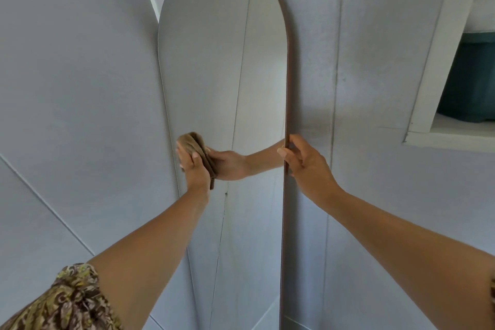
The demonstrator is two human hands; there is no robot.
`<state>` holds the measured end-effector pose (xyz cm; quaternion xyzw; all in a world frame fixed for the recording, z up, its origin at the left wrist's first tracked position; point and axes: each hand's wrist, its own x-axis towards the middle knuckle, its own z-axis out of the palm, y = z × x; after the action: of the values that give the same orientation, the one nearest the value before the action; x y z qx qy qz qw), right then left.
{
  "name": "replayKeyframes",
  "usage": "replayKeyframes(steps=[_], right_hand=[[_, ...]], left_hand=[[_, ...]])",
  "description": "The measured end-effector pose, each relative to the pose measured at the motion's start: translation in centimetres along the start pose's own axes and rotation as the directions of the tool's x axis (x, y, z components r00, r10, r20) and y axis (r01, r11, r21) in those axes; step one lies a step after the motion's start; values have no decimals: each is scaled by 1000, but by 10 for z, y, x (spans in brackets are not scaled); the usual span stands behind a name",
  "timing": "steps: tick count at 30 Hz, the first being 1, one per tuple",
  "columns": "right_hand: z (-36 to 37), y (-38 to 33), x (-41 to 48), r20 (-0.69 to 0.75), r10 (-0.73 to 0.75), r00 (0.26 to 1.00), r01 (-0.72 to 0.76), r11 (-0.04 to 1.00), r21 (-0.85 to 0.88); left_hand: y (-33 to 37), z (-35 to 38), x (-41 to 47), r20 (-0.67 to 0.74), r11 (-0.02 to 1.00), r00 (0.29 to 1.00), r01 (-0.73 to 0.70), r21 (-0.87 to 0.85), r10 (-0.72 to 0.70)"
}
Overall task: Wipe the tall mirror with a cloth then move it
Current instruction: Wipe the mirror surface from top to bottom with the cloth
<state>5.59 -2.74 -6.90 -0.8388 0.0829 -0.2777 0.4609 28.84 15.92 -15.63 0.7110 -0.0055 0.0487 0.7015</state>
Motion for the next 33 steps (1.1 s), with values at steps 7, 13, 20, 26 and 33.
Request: replayKeyframes(steps=[7,13,20,26,33], right_hand=[[9,14,-28,-16,20,1000,-21,998,-63],[18,48,-63,80,54,995,-51,998,-37],[28,53,-71,74,72,995,-72,997,-13],[45,55,-76,96,98,991,-92,994,-66],[54,71,-74,73,46,996,-34,988,-151]], left_hand=[[35,32,-144,183,976,961,-215,31,206],[19,45,-207,390,923,859,-382,55,332],[-1,41,-236,448,913,829,-403,64,334],[-11,35,-204,338,937,887,-346,38,314],[-42,2,-98,158,954,967,-227,195,197]])
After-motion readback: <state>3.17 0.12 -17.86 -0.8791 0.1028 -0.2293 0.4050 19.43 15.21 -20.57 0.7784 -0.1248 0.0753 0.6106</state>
